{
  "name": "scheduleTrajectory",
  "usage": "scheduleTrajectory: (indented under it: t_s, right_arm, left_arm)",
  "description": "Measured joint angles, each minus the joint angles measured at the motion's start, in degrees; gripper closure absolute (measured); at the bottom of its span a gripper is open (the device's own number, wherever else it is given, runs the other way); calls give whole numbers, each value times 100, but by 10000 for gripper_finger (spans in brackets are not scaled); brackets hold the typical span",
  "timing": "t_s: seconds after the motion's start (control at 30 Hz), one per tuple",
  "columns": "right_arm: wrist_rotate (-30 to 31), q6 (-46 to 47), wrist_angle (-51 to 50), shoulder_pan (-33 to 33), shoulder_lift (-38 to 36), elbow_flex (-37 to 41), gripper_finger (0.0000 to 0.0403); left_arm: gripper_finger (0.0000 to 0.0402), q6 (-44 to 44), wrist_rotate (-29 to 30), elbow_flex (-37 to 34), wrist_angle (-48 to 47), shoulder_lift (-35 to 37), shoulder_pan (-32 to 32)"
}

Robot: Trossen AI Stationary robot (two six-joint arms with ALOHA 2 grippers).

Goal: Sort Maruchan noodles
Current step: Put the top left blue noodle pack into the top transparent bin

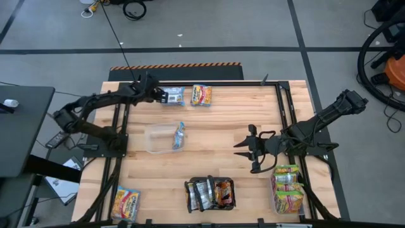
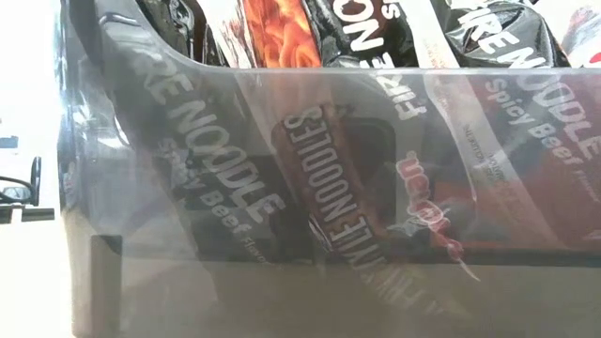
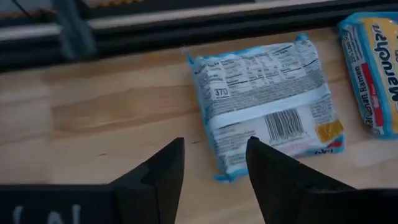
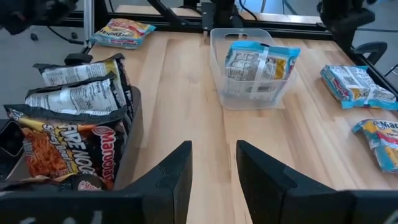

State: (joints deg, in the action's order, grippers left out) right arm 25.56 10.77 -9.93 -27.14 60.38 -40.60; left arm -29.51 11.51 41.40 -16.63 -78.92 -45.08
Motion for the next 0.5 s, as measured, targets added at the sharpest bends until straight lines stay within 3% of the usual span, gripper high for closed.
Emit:
scheduleTrajectory:
  t_s: [0.1, 0.23, 0.37, 0.5]
  right_arm:
    - [13, -29, 32, 6, 0, 0, 273]
    - [12, -73, 54, 30, 0, 0, 273]
    - [-9, -79, 52, 34, 0, 0, 273]
    - [-11, -86, 45, 35, 0, 0, 273]
  left_arm:
    - [223, -127, -408, -90, 236, -310, -165]
    - [223, -136, -416, -80, 509, -640, -201]
    - [223, -207, -842, -80, 661, -886, -194]
    - [223, -464, -708, -61, 731, -1147, -125]
